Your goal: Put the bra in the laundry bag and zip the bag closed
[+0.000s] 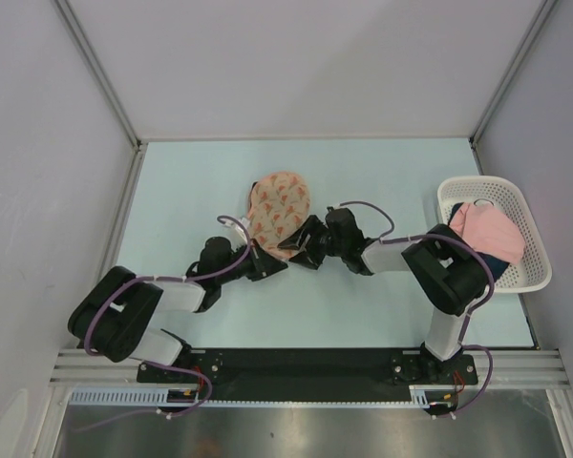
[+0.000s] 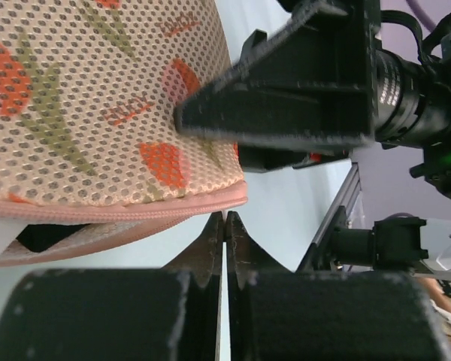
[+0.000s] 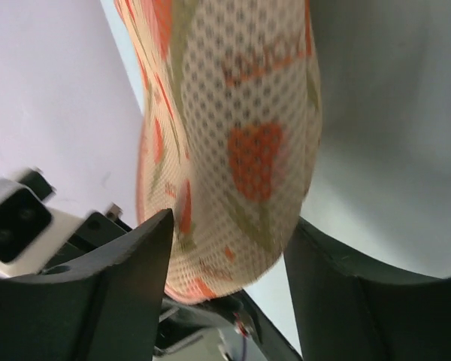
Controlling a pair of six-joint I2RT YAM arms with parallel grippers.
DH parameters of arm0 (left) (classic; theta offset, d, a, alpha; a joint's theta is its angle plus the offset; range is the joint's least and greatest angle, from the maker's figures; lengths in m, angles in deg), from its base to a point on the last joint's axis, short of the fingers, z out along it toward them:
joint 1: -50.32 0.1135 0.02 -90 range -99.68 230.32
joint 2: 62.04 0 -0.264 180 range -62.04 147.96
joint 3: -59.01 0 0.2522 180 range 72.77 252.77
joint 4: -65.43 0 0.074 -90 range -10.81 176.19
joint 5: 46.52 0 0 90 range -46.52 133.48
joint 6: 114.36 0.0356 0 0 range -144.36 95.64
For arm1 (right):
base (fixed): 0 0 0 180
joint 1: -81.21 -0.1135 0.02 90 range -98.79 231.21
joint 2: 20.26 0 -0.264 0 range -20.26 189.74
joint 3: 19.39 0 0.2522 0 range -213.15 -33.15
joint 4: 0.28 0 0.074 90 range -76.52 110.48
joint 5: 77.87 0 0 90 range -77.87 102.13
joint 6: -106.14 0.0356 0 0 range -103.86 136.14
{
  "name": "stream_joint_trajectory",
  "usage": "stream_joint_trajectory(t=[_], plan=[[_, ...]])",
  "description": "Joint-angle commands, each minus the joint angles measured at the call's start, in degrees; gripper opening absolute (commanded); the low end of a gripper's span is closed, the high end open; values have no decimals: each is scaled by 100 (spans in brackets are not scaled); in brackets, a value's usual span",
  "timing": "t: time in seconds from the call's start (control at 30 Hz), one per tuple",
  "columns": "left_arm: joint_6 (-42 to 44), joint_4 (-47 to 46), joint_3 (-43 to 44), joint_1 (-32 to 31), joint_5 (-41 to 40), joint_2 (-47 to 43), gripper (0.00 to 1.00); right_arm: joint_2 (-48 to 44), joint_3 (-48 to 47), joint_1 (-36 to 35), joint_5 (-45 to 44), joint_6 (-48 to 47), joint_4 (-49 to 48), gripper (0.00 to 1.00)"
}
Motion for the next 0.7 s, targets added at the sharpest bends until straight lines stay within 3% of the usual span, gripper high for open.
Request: stream_joint_trajectory(t=[0.0, 0.03, 0.07, 0.1, 0.27, 0.37, 0.5, 0.67], plan=[[-285, -481, -158, -41, 143, -13, 0, 131, 84, 60, -611, 604, -858, 61], [-320, -429, -176, -49, 81, -4, 0, 122, 84, 69, -638, 587, -841, 54], [-416, -358, -202, -41, 11, -4, 0, 96, 40, 86, -673, 560, -666, 38], [-469, -314, -220, -41, -137, 14, 0, 87, 5, 113, -699, 421, -517, 31], [-645, 291, -150, 3, -525, 101, 0, -1, -83, 288, -823, -159, 362, 9], [-575, 801, -62, 230, -649, 163, 0, 25, -241, 516, -622, -713, 880, 1], [-426, 846, -202, 662, -350, 321, 0, 43, -443, 833, -296, -1451, 1374, 0], [-268, 601, -325, 733, -69, 322, 0, 78, -821, 1132, 20, -2076, 1848, 0]])
